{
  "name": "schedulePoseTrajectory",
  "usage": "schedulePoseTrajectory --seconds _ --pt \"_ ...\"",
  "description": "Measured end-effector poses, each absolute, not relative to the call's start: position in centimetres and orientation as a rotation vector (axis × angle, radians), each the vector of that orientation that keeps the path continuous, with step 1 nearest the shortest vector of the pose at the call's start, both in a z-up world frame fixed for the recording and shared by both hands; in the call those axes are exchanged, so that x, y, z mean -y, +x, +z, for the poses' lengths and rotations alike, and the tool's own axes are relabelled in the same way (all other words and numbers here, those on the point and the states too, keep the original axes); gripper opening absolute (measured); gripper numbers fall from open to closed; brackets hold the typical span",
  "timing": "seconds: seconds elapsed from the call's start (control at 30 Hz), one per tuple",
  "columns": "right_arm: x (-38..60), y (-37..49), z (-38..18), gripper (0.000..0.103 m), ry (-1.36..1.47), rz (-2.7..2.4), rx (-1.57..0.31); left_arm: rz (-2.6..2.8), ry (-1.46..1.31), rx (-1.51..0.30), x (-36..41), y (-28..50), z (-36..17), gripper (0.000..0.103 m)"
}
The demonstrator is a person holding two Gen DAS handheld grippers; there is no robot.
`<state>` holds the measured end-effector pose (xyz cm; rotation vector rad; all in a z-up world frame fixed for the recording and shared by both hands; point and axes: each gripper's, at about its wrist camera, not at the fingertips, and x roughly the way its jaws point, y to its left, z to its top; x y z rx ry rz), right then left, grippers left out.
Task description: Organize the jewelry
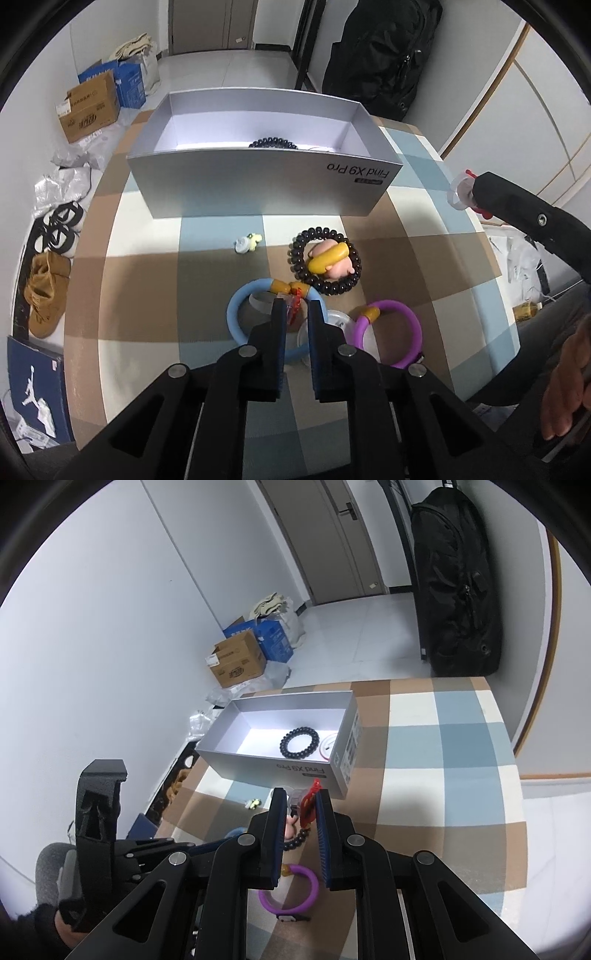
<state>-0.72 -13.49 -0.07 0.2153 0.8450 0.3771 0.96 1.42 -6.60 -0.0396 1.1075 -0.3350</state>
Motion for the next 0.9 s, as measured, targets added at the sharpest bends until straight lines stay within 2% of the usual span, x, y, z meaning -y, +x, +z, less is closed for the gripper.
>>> schedulePoseTrajectory --seconds 0.1,0.37,0.43,0.5,0.53,0.67,0.9 --pt "13.6 -0.7 0.0 0.015 0.227 0.376 -0.848 -0.309 -0.027 -1.125 -1.7 1.0 -7.2 0.024" --pt "13.5 -0.7 0.1 0.015 0.229 0.384 -0.846 -0.3 -0.036 -1.11 -1.9 1.3 -7.2 0.025" --pt "13.5 -0.7 0.1 0.015 0.232 0.384 -0.848 -0.303 -0.052 -1.113 -2.1 1.5 -7.2 0.021" --pt "13.5 -0.6 0.1 0.015 0.235 0.385 -0.851 -0.301 -0.075 -1.123 -2.3 1.8 -7.3 0.01" --pt "13.5 -0.6 0.1 0.015 0.236 0.385 -0.853 -0.301 -0.097 -1.128 -2.5 2.1 -7.4 0.008" --pt "13.5 -0.4 -0.1 0.015 0.241 0.388 -0.861 -0.32 -0.212 -1.149 -3.6 2.9 -7.5 0.006" --pt "13.3 -0.3 -0.2 0.015 0.24 0.393 -0.866 -0.332 -0.253 -1.147 -3.2 2.8 -7.2 0.004"
